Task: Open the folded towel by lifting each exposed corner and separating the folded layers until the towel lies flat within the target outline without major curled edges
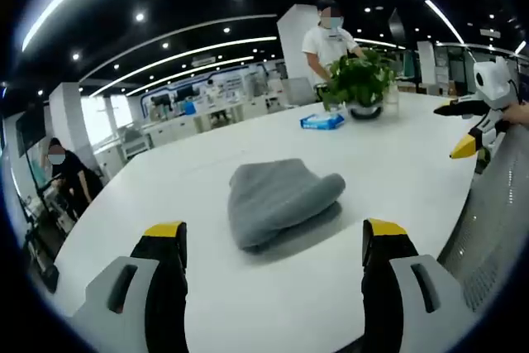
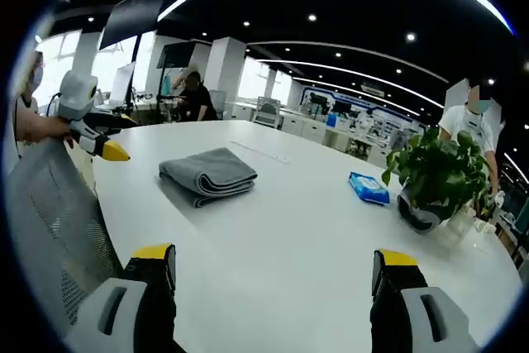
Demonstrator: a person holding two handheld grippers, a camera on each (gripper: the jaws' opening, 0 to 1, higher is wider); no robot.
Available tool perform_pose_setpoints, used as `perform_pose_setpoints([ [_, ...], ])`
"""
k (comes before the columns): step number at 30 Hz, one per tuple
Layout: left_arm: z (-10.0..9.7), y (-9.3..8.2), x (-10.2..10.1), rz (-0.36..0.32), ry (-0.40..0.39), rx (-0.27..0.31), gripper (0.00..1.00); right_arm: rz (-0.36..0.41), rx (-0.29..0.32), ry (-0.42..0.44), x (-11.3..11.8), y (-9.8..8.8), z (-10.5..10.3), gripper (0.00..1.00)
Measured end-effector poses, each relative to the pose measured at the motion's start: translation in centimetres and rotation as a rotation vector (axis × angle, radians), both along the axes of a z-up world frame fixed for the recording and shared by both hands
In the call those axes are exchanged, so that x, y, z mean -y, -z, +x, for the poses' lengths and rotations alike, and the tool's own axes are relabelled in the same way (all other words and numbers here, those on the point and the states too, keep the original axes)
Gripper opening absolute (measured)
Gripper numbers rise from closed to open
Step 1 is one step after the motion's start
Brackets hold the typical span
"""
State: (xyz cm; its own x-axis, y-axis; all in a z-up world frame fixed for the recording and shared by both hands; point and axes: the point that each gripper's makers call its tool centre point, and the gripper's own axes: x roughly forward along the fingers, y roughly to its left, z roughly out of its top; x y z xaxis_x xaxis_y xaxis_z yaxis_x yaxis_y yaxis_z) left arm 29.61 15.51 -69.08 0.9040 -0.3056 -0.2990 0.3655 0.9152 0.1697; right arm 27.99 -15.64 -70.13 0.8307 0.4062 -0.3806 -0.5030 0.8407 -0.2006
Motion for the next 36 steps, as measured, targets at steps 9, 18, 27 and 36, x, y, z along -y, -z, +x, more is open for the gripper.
perform_pose_setpoints([
  [9,-0.08,-0.05,0.09,0.003,0.001,-0.001,0.87,0.010,-0.010,-0.002,-0.05,0.12,-0.05,1.00],
  [18,-0.09,0.14,0.06,0.006,0.002,-0.007,0.87,0.010,-0.013,-0.001,-0.05,0.24,-0.08,1.00],
  [27,-0.10,0.30,0.05,0.010,0.004,-0.012,0.87,0.013,-0.017,-0.001,-0.09,0.29,-0.09,1.00],
  [36,-0.21,0.47,0.16,0.019,0.012,-0.019,0.87,0.014,-0.026,0.001,-0.08,0.36,-0.17,1.00],
])
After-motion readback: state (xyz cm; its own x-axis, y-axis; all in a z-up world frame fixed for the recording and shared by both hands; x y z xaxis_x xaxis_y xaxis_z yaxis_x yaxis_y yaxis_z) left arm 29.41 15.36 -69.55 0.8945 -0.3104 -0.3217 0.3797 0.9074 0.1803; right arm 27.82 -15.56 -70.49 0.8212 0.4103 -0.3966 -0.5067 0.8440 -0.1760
